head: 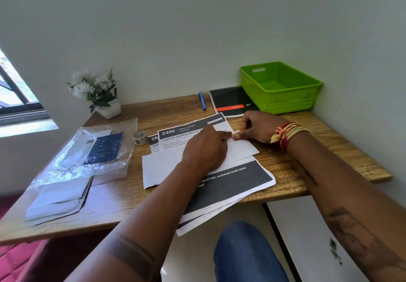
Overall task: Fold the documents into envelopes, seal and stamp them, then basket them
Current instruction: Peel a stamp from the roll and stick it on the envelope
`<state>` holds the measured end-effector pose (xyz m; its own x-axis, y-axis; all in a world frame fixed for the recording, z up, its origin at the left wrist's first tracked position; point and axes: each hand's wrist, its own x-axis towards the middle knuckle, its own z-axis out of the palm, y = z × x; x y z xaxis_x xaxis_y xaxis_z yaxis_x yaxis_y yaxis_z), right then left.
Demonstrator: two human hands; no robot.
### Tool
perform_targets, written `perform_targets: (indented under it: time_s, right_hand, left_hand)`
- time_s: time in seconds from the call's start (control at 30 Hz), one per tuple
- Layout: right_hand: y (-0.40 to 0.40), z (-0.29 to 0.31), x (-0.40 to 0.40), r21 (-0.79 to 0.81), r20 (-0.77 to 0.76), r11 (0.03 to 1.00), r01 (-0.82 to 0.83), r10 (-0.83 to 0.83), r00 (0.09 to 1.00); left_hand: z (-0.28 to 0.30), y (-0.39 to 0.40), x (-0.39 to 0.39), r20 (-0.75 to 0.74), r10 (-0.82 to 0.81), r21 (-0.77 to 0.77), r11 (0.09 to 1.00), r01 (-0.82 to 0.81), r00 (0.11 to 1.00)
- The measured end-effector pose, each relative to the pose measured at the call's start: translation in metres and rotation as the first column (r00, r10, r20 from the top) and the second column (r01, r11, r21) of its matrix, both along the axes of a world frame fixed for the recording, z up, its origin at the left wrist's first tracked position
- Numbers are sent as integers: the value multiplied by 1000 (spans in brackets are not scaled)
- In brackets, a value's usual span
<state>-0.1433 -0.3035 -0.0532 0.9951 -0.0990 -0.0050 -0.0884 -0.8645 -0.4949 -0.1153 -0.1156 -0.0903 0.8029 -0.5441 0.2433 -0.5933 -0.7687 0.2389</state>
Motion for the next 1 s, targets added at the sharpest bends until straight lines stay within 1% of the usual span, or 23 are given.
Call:
perform_targets:
  time_s: [0.17, 0.27, 0.4, 0.5, 0.57, 0.63, 0.67, 0.73, 0.8, 0.9, 0.93, 0.97, 1.0]
  right_hand:
    - [-15, -9, -9, 79, 33, 996, -47, 45, 998]
    - [-14, -14, -18, 128, 97, 989, -67, 55, 994]
    - [-9, -19, -36, 85, 246, 986, -144, 119, 962]
    - [-8, -18, -52, 97, 249, 981, -165, 137, 959]
    - [-9, -15, -67, 163, 215, 970, -177, 141, 966]
    - [-11, -13, -84, 302, 195, 936, -181, 125, 973]
    - [-12, -13, -93, 406, 196, 896, -179, 106, 975]
    - [-11, -12, -107, 608, 218, 771, -187, 65, 974]
    - [-11, -10, -116, 703, 232, 683, -197, 41, 972]
    - [-10, -7, -119, 795, 172, 580, -177, 65, 983]
    - [-8, -7, -117, 796, 167, 581, -168, 56, 984]
    - [-4, -7, -115, 778, 176, 609, -157, 29, 984]
    - [1, -9, -111, 738, 196, 659, -142, -8, 981]
  left_hand:
    - [2, -1, -2, -32, 14, 14, 1000, -13, 999]
    - [3, 0, -7, -50, 21, 37, 999, -19, 999]
    - [3, 2, -19, -56, 29, 72, 997, -25, 998]
    - [5, 3, -25, -61, 30, 78, 997, -25, 998]
    - [7, 6, -30, -67, 30, 98, 995, -24, 997]
    - [8, 9, -36, -60, 26, 124, 992, -18, 998]
    - [9, 11, -40, -54, 20, 136, 991, -12, 998]
    - [11, 15, -50, -43, -3, 155, 988, 10, 999]
    - [12, 21, -61, -34, -42, 166, 985, 47, 999]
    - [13, 33, -80, -21, -90, 172, 981, 93, 996]
    - [13, 36, -85, -20, -103, 173, 979, 105, 994]
    - [13, 40, -91, -23, -113, 170, 979, 115, 993]
    - [13, 44, -94, -29, -119, 163, 979, 122, 992]
